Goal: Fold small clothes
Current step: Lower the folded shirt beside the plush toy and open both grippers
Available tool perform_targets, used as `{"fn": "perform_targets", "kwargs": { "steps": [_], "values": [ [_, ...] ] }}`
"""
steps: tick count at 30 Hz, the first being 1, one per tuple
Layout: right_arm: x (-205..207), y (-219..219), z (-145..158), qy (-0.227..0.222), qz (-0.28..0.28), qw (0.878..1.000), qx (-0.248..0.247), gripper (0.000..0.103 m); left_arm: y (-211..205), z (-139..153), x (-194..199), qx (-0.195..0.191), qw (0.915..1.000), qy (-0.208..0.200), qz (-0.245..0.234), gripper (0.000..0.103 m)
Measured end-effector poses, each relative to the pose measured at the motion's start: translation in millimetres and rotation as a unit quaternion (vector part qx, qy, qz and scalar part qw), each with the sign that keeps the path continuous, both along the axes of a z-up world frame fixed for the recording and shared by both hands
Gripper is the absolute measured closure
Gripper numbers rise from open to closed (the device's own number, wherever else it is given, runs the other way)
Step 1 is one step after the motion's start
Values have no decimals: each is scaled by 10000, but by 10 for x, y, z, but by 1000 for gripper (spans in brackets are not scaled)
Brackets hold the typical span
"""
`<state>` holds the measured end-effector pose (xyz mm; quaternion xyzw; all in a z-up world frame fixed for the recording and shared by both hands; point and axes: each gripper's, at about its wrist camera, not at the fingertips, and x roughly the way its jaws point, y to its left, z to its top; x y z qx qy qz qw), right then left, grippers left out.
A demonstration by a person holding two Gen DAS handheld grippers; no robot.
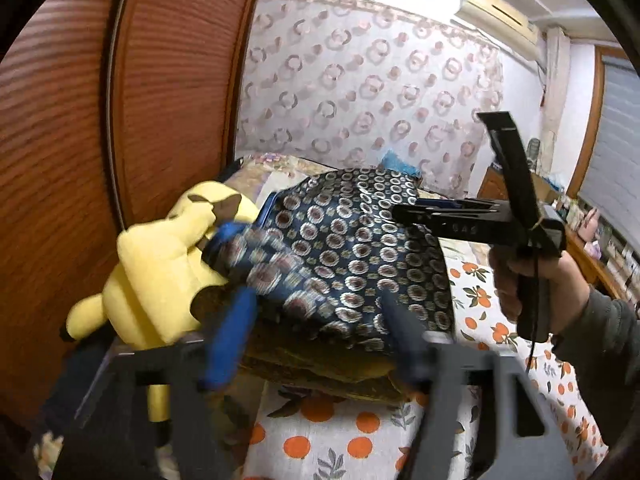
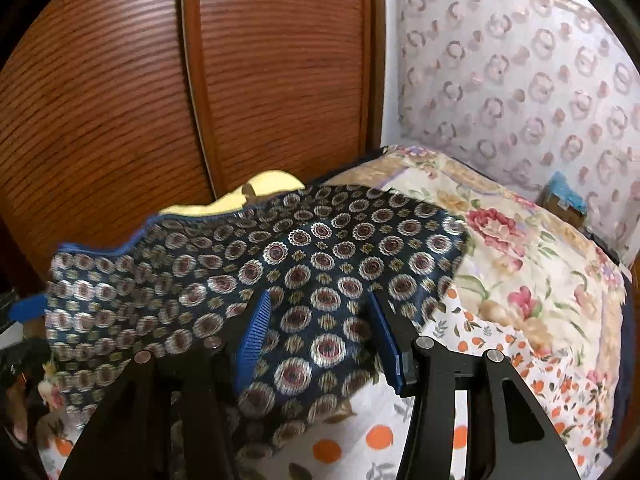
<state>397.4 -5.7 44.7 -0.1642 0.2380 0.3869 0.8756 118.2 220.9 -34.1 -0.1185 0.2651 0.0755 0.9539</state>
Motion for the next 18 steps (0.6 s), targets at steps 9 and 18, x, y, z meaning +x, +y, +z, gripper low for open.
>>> {"fn": "perform_targets", "kwargs": {
  "steps": [9,18],
  "values": [
    [-1083,-578,56,-400,-150,9983,397,51,-362,340,-255,380,9981,-421,-257,7],
    [-2105,-1367,2,-626,-686,9925,790,43,-853,647,-382,532,9938,-712,-674,7]
  ]
}}
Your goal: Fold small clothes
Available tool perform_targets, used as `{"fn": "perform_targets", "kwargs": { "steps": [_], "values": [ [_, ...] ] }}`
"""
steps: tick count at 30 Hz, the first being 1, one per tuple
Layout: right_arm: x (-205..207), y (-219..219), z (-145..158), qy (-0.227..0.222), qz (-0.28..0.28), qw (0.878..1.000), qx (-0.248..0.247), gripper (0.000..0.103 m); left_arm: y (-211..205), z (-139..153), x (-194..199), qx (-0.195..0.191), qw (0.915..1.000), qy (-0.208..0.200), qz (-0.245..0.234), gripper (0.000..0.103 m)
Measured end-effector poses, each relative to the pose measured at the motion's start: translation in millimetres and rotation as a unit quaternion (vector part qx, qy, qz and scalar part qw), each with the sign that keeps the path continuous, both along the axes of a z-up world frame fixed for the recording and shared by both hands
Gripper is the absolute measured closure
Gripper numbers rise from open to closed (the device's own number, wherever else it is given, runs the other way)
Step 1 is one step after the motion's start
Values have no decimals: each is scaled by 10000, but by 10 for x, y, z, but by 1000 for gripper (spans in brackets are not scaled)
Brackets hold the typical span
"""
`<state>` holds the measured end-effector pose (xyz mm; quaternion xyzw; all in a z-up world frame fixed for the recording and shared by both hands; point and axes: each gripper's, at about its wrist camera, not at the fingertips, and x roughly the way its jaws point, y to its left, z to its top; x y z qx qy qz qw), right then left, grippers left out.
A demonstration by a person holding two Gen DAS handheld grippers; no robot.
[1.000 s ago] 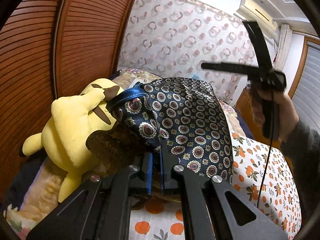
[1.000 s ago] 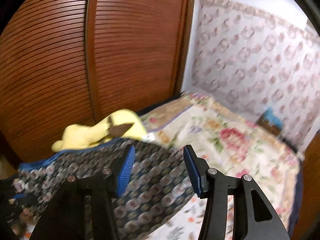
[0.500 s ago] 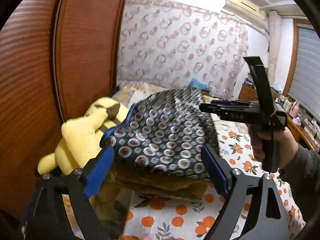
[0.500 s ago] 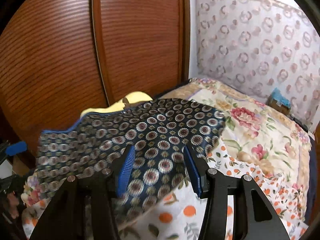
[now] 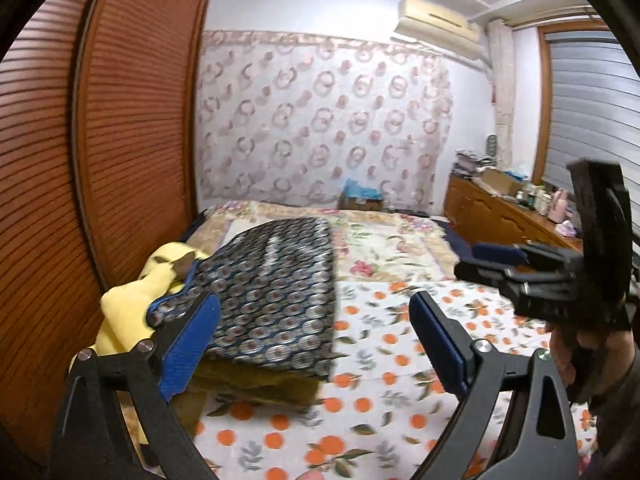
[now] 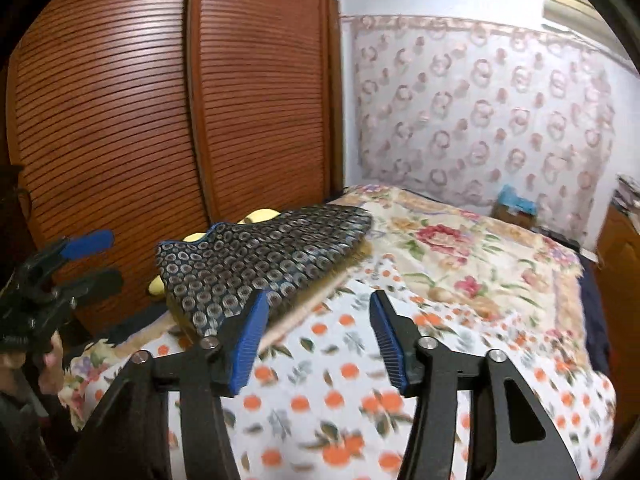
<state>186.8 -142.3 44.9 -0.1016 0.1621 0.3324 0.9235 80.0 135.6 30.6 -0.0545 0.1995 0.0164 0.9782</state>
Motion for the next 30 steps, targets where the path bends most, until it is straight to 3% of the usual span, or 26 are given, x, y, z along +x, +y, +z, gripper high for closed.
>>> {"fn": "perform_targets", "kwargs": {
  "steps": [8,14,23,30],
  "values": [
    [-621,-521,103,-262,-832,9954,407,25,-560,313,-78,273,9983,-254,-447,7],
    [-1135,-735,111,-481,-1412,9870,606,25,-888,463,-106,357,9966,-366,-641,7],
    [-1634,-623,-35,-677,-1955,9759,696,25,-1149,509,-186,330,9964,-374,-679,7],
    [-1733,-400,-100,-679,-2078,9730,747,25,-1199,473,-218,466,9969,-363,-520,7]
  ]
}}
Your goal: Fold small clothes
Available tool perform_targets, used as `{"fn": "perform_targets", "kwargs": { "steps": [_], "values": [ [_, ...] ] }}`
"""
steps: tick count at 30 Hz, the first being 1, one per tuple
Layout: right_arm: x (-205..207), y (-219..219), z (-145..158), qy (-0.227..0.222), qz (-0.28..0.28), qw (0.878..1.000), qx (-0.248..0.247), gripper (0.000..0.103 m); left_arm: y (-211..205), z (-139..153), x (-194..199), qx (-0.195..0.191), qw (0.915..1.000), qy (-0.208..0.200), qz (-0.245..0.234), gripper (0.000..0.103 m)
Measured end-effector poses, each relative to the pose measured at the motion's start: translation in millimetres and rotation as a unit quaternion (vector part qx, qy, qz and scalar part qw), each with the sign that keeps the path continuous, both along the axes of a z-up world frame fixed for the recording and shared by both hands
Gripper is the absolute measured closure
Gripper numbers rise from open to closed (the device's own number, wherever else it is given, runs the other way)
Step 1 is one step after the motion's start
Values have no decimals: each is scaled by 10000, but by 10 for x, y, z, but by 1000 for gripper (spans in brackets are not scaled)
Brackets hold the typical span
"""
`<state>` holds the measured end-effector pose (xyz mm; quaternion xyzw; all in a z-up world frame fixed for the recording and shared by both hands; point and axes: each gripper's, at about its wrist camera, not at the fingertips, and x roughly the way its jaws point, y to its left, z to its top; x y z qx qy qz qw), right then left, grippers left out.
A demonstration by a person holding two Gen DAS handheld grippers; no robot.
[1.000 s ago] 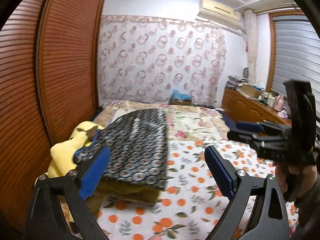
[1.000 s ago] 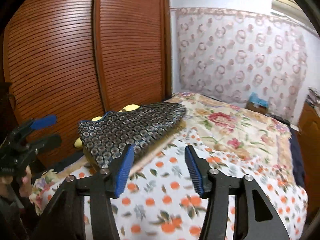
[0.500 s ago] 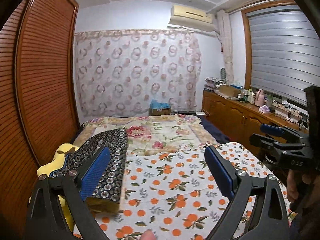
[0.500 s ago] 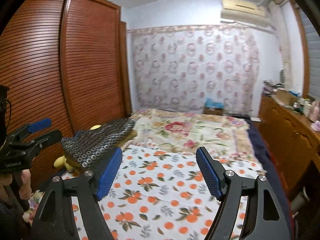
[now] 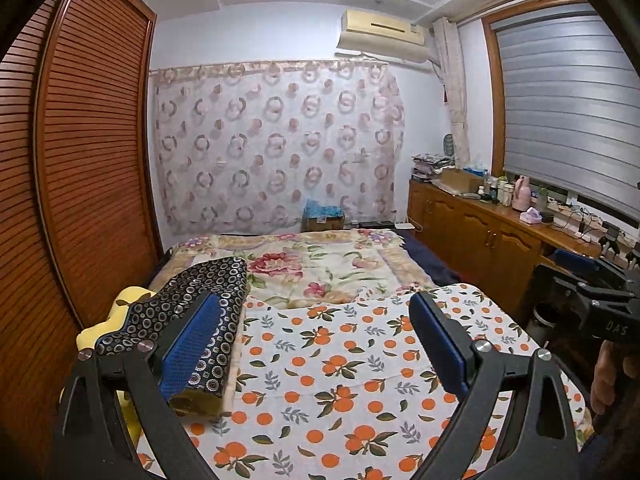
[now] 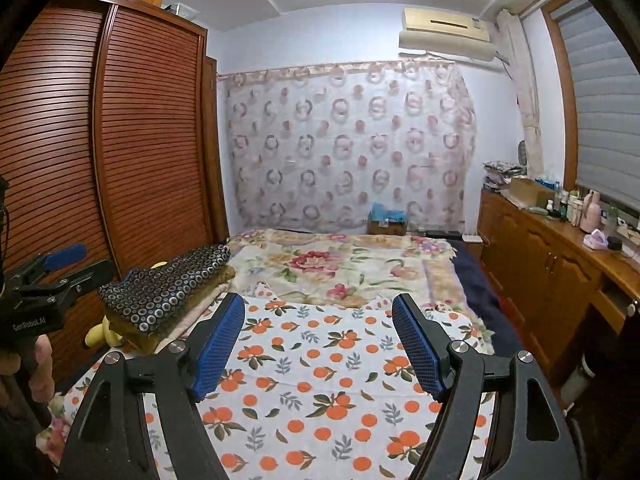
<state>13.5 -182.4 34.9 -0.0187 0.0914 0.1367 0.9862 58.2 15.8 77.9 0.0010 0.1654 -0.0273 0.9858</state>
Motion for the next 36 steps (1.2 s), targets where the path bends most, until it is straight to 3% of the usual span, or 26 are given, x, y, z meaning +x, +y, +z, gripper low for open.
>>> {"fn": "perform_targets", "kwargs": {
  "steps": [36],
  "values": [
    [-14,-86,-67,-103,-115,9999,29,25,28,-55,-18,-72,10000,51,2,7]
  ]
}}
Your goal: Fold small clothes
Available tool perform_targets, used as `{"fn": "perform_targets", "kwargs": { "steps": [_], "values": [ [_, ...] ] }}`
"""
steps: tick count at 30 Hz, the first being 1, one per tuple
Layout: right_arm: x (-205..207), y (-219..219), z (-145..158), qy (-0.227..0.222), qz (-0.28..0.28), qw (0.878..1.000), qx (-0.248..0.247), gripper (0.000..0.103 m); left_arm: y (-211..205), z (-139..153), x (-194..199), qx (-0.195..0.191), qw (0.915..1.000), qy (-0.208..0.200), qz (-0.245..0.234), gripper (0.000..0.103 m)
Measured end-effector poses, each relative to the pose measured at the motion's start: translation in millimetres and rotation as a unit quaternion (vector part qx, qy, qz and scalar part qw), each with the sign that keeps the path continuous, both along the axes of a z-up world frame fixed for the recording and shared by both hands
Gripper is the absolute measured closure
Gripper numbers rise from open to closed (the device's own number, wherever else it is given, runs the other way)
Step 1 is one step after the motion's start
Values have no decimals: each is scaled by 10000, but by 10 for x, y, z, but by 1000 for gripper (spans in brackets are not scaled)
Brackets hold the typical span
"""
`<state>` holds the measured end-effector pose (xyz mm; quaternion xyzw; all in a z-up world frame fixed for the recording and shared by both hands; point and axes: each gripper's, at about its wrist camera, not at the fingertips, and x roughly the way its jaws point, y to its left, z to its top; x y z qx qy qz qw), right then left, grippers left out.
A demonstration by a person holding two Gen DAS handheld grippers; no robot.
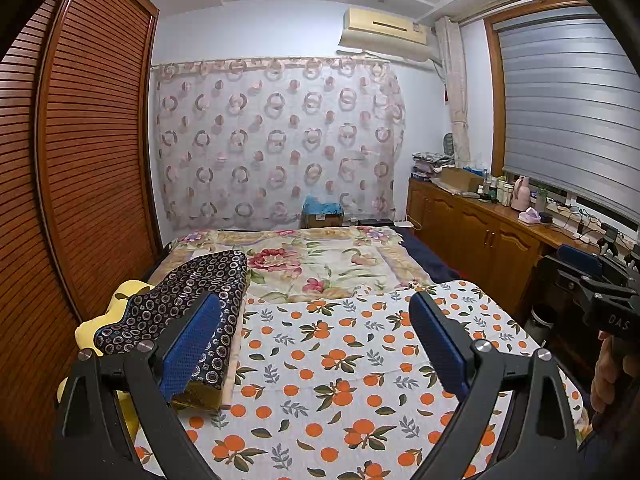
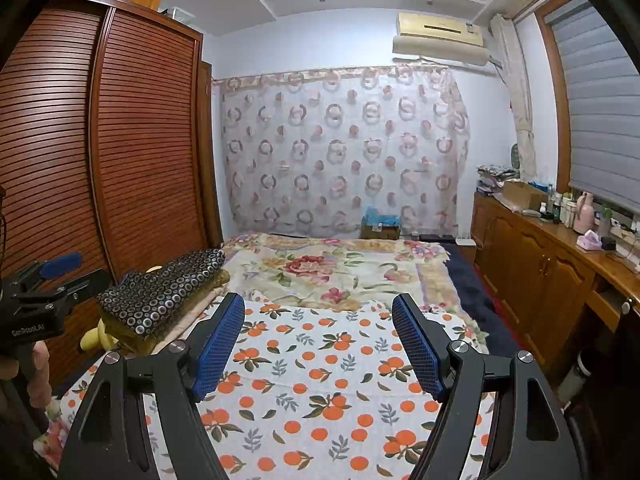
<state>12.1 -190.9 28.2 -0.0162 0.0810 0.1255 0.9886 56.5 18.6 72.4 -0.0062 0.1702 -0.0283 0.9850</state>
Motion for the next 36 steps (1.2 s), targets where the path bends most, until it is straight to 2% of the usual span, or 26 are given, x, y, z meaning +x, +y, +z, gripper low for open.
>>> {"fn": "perform_targets", "kwargs": {
  "steps": [36],
  "values": [
    [-6,-88,31,-71,4,10000,-24,25,10,-12,-52,10,10000,-48,2,7]
  ]
}}
